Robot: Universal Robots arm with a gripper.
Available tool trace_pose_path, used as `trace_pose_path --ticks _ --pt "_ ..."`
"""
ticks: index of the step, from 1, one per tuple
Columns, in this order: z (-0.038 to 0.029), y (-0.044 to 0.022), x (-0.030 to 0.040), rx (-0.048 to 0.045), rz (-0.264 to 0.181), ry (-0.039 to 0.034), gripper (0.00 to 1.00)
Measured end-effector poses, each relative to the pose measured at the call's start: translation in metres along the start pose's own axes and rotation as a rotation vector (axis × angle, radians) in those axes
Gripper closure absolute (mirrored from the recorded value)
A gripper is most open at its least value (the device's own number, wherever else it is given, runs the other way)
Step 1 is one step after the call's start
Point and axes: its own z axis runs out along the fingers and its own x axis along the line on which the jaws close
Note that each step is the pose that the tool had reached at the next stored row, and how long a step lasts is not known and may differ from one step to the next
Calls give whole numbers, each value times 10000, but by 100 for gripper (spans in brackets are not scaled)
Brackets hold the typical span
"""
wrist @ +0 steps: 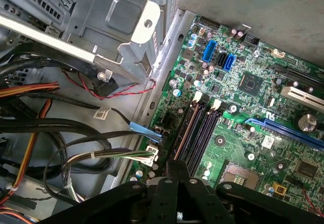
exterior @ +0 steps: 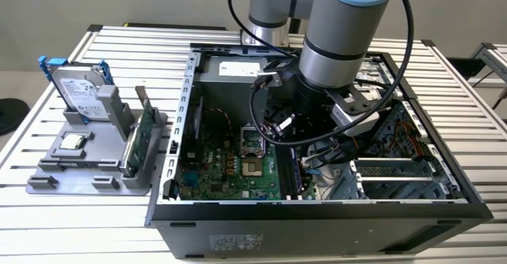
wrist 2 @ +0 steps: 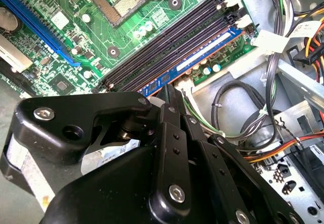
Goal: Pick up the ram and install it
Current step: 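Press down the ram until it locks into place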
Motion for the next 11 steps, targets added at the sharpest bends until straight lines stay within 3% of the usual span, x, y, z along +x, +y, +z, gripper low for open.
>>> trace_pose_path --ticks 11 --pt "0 -1 -1 0 0 0 100"
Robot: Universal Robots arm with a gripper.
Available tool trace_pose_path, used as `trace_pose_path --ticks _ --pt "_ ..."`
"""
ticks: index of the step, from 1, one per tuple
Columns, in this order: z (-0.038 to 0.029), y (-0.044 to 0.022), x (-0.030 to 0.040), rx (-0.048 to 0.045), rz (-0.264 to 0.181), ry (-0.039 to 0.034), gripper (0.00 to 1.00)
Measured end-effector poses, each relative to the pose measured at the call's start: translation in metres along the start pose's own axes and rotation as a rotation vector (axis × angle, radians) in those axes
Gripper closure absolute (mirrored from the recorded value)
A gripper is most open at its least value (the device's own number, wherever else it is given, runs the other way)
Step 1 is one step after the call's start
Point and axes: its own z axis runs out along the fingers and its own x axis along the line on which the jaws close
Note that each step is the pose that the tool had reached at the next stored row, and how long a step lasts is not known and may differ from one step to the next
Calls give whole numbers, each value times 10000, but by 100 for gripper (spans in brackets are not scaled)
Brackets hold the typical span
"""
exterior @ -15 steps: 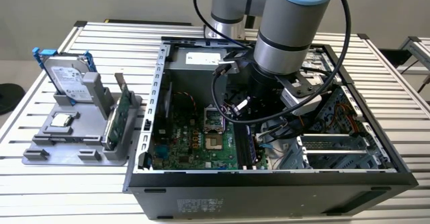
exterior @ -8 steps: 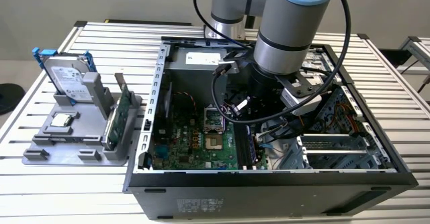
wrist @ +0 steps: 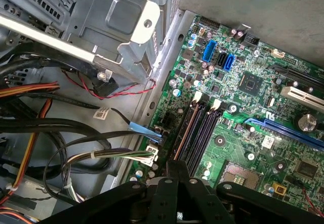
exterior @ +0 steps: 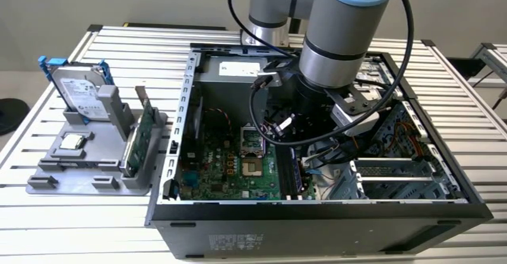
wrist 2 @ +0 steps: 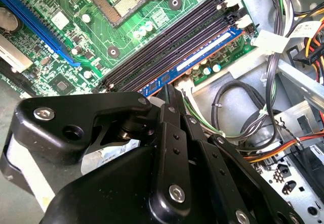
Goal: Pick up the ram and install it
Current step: 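Press down the ram until it locks into place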
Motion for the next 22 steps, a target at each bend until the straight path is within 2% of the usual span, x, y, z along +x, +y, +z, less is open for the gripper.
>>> trace_pose_path --ticks 9,22 --pt "17 -9 3 -2 -94 5 100" --pt "34 -10 3 -23 -1685 80 100"
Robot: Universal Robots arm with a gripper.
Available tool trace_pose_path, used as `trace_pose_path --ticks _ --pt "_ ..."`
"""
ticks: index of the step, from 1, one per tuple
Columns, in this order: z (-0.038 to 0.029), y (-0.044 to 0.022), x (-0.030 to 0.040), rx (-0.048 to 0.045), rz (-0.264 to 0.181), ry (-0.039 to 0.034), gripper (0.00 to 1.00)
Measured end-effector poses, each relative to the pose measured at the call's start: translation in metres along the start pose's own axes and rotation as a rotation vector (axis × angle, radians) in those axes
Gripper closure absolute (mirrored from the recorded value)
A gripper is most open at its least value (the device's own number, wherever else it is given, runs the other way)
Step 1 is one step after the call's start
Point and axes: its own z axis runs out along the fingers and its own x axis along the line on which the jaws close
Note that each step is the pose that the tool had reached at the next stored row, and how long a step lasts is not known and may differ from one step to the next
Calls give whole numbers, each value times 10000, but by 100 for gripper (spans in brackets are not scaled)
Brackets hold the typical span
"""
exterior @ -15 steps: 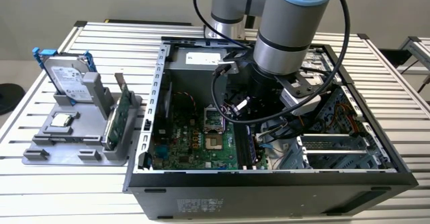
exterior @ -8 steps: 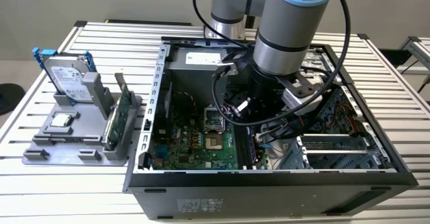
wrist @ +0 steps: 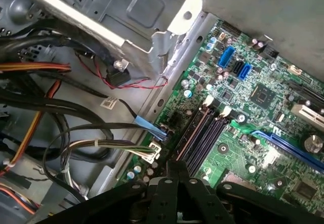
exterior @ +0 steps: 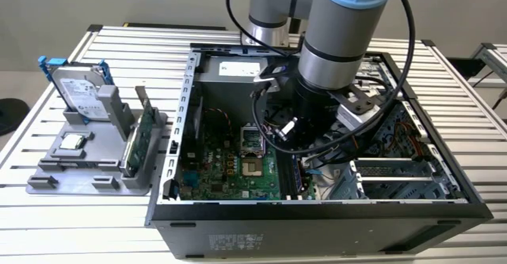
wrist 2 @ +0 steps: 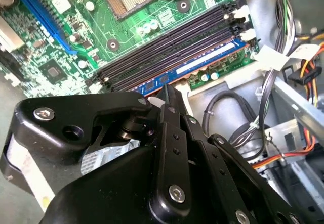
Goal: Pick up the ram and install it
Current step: 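Press down the ram until it locks into place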
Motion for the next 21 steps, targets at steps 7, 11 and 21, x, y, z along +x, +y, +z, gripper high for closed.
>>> trace_pose_path --ticks 7,11,21 --pt "16 -1 0 -13 -851 43 100" --pt "33 -2 0 -22 -1433 73 100" --pt "79 -4 1 -30 -2545 137 100"
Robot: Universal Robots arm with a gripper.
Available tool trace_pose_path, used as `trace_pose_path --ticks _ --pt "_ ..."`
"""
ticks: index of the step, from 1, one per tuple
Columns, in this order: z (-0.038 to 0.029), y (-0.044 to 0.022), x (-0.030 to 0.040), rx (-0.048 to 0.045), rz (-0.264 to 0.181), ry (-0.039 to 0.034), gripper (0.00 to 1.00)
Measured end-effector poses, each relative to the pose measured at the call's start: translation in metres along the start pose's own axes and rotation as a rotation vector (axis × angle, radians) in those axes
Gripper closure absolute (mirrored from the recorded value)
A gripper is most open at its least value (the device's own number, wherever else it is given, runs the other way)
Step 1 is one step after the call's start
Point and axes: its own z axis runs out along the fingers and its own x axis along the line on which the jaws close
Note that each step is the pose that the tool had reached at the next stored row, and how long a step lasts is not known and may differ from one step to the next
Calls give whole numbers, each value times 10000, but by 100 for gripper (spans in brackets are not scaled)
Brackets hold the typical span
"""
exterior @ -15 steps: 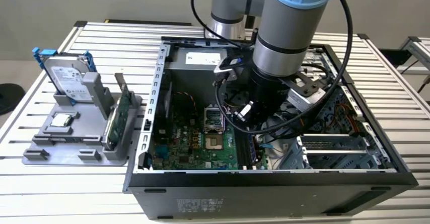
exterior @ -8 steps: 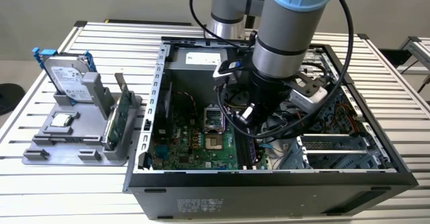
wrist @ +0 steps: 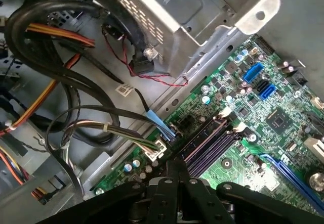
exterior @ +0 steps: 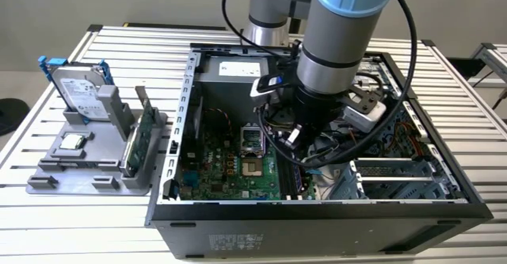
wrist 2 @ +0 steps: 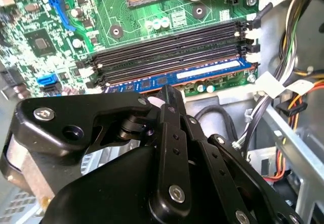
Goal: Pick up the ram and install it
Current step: 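Press down the ram until it locks into place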
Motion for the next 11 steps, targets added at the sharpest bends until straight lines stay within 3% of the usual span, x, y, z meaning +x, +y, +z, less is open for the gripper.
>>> trace_pose_path --ticks 11 --pt "43 -2 1 3 -1421 95 100"
